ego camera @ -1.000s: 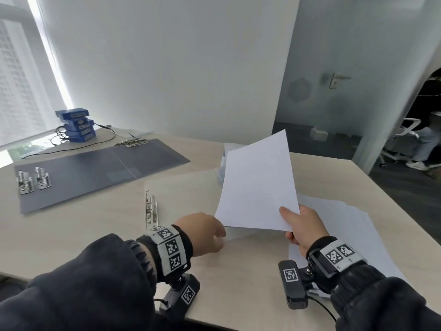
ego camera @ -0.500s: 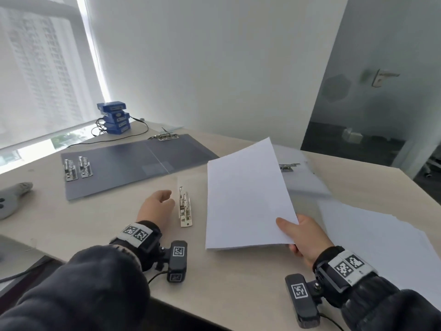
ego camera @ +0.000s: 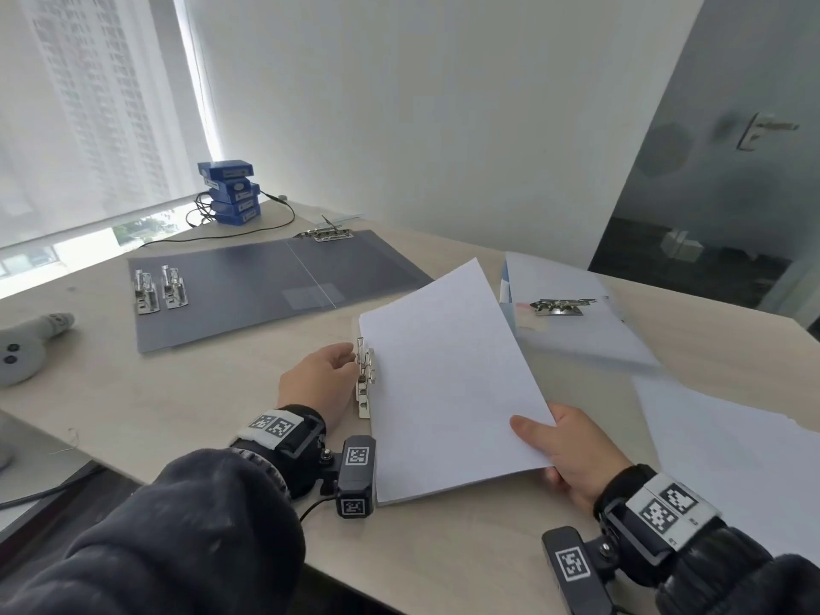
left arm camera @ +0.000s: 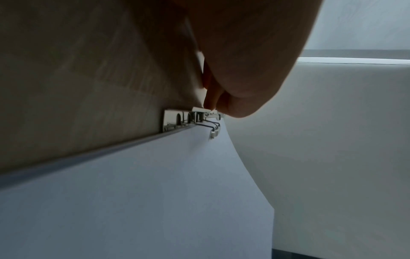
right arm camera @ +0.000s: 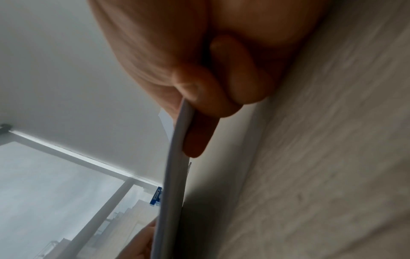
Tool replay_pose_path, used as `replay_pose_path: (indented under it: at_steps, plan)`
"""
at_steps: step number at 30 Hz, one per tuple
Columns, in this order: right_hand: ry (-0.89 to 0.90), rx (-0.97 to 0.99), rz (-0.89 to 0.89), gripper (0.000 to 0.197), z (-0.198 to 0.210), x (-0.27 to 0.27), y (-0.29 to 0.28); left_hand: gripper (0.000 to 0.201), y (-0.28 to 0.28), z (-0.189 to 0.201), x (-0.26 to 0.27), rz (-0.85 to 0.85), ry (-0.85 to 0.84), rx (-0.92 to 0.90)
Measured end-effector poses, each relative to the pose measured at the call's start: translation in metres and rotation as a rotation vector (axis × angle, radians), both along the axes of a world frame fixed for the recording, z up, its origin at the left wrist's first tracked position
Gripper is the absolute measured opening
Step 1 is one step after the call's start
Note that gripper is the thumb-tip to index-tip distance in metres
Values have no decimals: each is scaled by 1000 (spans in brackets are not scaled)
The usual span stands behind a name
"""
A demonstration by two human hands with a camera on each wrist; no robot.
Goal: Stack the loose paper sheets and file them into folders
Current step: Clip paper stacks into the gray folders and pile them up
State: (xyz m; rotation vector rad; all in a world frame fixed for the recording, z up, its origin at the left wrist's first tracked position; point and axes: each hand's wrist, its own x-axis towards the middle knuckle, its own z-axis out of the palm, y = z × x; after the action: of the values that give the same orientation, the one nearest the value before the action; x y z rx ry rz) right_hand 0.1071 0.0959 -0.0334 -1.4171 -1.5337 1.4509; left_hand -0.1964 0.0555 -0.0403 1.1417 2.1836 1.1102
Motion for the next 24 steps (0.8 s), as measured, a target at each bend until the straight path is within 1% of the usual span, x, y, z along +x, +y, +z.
replay_pose_path:
  at_steps: [3, 7, 10, 13, 15, 18, 20, 22, 24]
  plan:
    - [-28, 1, 10, 10, 2, -2, -2, 33, 0, 1, 1, 4, 27, 9]
    - [-146, -3, 70, 16, 6, -3, -1, 34, 1, -3, -1, 9, 21, -4]
    - [-192, -24, 92, 25, 11, 0, 3, 35, 3, -4, -1, 14, 20, -6]
    - [-275, 17, 96, 38, 16, 7, 11, 37, 4, -5, -2, 13, 27, -19]
    - [-286, 40, 79, 43, 18, 12, 19, 36, 5, -6, -2, 8, 34, -23]
    - [-239, 22, 69, 35, 19, 12, 29, 34, 5, -6, -1, 8, 31, -13]
    - [-255, 33, 70, 27, 20, 8, 32, 32, 5, -6, -1, 2, 35, -15]
    - [-289, 41, 82, 20, 16, 7, 36, 33, 5, -7, 0, -5, 46, -16]
    - [-318, 42, 96, 24, 11, 8, 41, 37, 5, -8, 0, -7, 52, -14]
